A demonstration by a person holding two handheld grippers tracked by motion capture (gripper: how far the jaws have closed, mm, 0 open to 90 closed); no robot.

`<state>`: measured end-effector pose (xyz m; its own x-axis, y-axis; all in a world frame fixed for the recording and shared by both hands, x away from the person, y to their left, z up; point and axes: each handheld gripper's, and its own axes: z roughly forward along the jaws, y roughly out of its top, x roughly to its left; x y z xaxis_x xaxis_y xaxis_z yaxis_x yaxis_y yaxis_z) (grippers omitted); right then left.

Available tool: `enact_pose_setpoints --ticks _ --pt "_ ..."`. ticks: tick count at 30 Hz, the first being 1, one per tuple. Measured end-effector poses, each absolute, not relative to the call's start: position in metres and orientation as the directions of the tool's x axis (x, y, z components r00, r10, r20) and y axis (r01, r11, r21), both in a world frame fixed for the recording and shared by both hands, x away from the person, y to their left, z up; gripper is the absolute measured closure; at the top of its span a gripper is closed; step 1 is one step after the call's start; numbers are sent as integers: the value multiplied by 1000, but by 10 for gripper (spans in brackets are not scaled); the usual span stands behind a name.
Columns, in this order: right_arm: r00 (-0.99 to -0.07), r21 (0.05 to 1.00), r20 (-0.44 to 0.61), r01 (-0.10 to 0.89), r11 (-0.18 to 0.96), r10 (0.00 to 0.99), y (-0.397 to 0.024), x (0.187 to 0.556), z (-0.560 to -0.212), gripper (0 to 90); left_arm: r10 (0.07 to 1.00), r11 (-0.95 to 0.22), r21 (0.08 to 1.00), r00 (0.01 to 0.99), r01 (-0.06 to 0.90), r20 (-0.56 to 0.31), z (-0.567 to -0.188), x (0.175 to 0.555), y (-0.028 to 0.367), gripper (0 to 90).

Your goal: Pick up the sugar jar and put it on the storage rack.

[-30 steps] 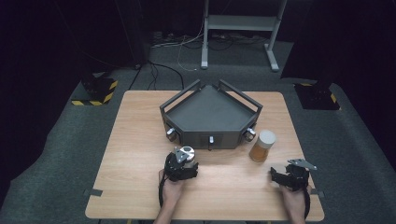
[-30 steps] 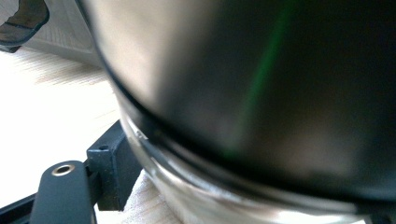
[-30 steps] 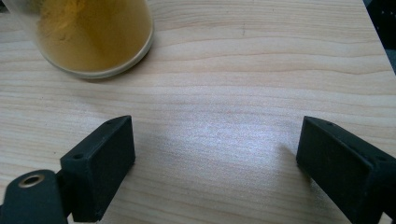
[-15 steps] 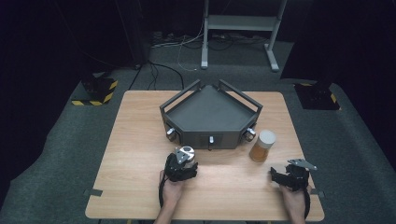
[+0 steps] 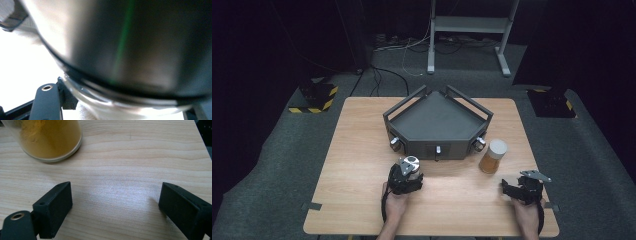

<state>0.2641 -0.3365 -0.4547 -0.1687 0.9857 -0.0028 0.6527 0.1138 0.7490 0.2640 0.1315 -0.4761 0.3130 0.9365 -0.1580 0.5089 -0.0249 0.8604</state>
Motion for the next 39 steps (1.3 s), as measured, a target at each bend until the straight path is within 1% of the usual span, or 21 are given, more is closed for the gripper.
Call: enact_pose_setpoints --ticks 1,2,3,4,5,6,7,8,9,11,17,25,27,30,31,33,35,39 --pt "-169 749 -3 653 114 986 -337 264 -455 113 928 108 873 267 475 -260 -482 260 123 315" --pt "-169 749 -3 653 114 986 -337 264 -455 113 928 108 873 267 475 -260 -482 260 123 315" --pt "-169 749 -3 653 114 986 -337 264 -455 113 925 -95 849 361 520 -118 -460 267 138 315" --pt "-169 749 -3 653 114 986 -337 264 -455 113 920 -30 863 352 505 -174 -464 265 137 315" --pt "-169 749 -3 653 114 986 -337 264 -455 113 908 -189 833 415 519 -53 -447 270 145 315" --pt "-168 749 -3 653 114 986 -337 264 -455 113 881 -295 786 473 543 4 -430 277 151 315" --pt "-168 749 -2 653 113 986 -337 264 -455 113 915 91 873 307 479 -263 -464 262 127 314" --pt "-169 749 -3 653 113 986 -337 264 -455 113 885 -258 804 465 535 -25 -430 276 149 315" --pt "-169 749 -3 653 114 986 -337 264 -455 113 867 -316 776 499 545 3 -420 280 153 314" --pt "-169 749 -2 653 114 986 -337 264 -455 113 851 -340 765 525 547 3 -410 284 154 314" --pt "-169 749 -2 653 113 986 -337 264 -455 113 831 -366 754 556 546 1 -397 289 155 314" --pt "-169 749 -2 653 113 986 -337 264 -455 113 796 -385 759 605 526 -15 -365 299 160 315" --pt "-169 749 -3 653 114 986 -337 264 -455 113 783 -392 766 622 510 -13 -356 303 164 314" --pt "-169 749 -2 653 113 986 -337 264 -455 113 760 -387 777 649 496 -36 -345 311 170 314" --pt "-168 749 -2 653 113 986 -337 264 -455 113 768 -375 780 639 501 -42 -341 311 170 315" --pt "-169 749 -2 653 113 986 -337 264 -455 114 737 -392 786 675 478 -43 -333 320 177 314" --pt "-169 749 -2 653 113 986 -337 264 -455 113 737 -385 792 675 473 -45 -326 323 179 315" --pt "-169 749 -2 653 113 986 -337 264 -455 114 767 -353 796 639 492 -55 -311 325 176 315"
